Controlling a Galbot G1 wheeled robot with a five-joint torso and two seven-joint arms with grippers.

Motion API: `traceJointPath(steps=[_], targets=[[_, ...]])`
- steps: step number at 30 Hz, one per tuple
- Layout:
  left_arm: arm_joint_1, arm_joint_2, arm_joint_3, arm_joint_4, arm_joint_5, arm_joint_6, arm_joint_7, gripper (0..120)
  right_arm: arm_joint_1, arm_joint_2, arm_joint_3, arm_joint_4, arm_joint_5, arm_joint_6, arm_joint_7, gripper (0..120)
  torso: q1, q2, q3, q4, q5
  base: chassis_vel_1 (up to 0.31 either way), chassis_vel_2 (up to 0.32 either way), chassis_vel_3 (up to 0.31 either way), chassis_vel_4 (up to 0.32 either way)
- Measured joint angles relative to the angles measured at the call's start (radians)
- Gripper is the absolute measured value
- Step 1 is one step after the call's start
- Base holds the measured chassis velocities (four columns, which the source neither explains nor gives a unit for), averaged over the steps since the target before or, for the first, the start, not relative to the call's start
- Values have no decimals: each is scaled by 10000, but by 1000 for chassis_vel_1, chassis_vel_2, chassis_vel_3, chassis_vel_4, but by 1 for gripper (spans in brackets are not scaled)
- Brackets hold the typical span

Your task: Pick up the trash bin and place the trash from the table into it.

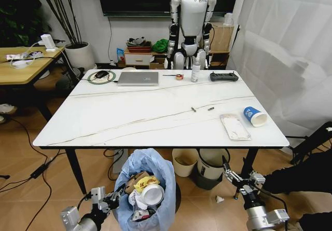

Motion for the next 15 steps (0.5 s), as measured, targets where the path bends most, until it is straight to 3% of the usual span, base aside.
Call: traceJointPath(steps=[15], targets=[[-37,-37,70,28,35,4,-5,0,64,-24,-18,-102,-1,71,-53,100,0,0,0,1,1,-122,-115,115,117]])
